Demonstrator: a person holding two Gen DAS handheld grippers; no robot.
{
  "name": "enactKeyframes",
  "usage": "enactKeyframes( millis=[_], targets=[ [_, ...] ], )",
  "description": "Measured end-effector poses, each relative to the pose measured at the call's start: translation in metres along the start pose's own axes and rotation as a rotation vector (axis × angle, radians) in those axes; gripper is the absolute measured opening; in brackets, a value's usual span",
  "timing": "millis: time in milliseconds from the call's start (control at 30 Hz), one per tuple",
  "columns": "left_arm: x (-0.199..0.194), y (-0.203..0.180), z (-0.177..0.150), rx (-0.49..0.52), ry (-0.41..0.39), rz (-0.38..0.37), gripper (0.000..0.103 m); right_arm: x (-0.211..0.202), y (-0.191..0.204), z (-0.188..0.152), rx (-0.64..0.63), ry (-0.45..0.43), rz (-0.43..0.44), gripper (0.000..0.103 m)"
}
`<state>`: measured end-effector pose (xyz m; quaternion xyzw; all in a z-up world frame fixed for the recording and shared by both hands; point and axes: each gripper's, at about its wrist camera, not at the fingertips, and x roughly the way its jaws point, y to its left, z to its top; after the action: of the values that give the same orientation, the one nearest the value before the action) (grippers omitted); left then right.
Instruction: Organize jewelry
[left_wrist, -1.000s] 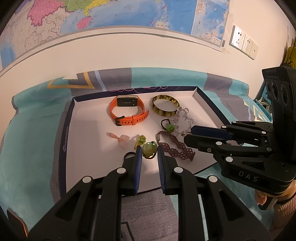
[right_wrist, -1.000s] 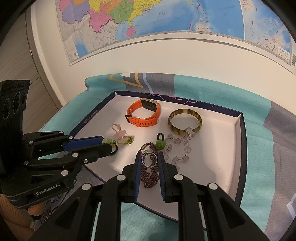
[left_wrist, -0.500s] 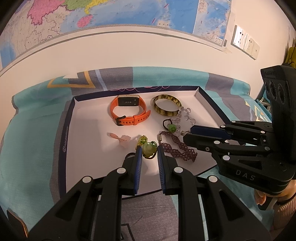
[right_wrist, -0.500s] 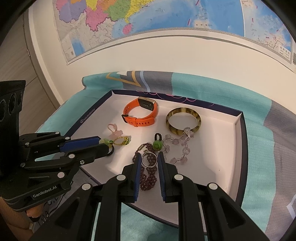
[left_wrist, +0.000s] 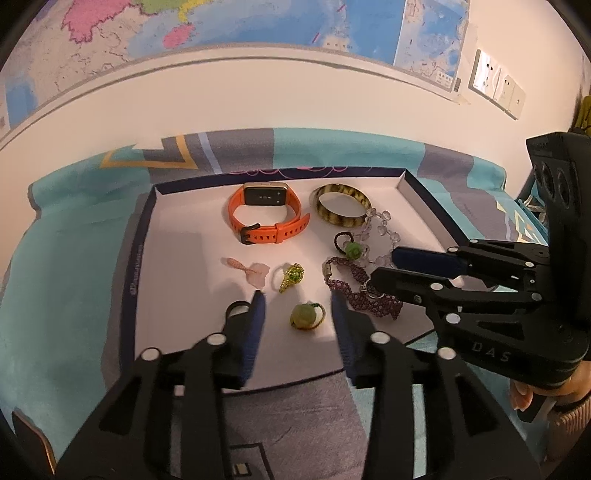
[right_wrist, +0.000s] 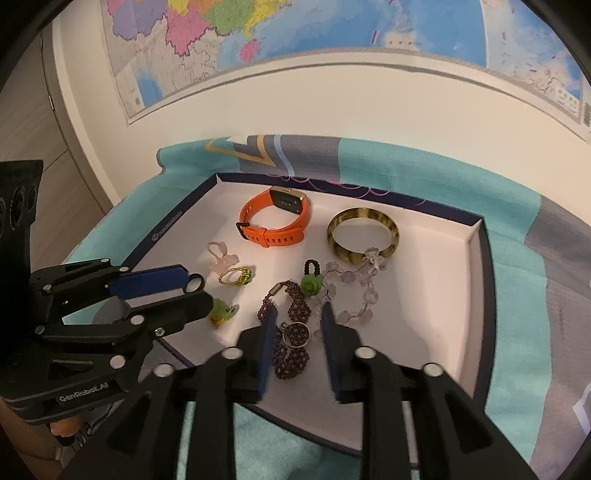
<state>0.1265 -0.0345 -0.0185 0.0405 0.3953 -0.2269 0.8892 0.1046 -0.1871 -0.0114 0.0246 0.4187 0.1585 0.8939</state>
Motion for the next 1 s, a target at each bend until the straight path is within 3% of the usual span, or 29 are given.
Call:
enactKeyframes(
  millis=[100, 167, 200, 267, 433, 633, 1000],
  targets=[
    [-0.014, 0.001, -0.007, 0.006, -0.032, 0.023, 0.061, -0.016, 0.0, -0.007, 0.011, -0.036, -0.019, 0.046],
    [-0.024, 0.002, -0.013, 0.009, -0.05, 0.064, 0.085, -0.025, -0.001, -0.013, 0.02, -0.055, -0.035, 0.062],
    [-0.028, 0.003, -0.016, 0.006, -0.057, 0.088, 0.098, -0.029, 0.0, -0.017, 0.02, -0.06, -0.045, 0.065],
    [-0.038, 0.004, -0.024, 0.003, -0.077, 0.121, 0.097, -0.038, 0.002, -0.025, 0.015, -0.075, -0.086, 0.081],
    [-0.056, 0.0, -0.041, 0.011, -0.093, 0.158, 0.097, -0.048, 0.009, -0.047, 0.002, -0.07, -0.129, 0.094],
    [-0.062, -0.002, -0.053, -0.029, -0.072, 0.185, 0.097, -0.059, 0.022, -0.066, -0.009, -0.087, -0.18, 0.096],
    [-0.068, -0.005, -0.07, -0.057, -0.044, 0.218, 0.097, -0.064, 0.035, -0.086, 0.033, -0.068, -0.143, 0.096]
  ],
)
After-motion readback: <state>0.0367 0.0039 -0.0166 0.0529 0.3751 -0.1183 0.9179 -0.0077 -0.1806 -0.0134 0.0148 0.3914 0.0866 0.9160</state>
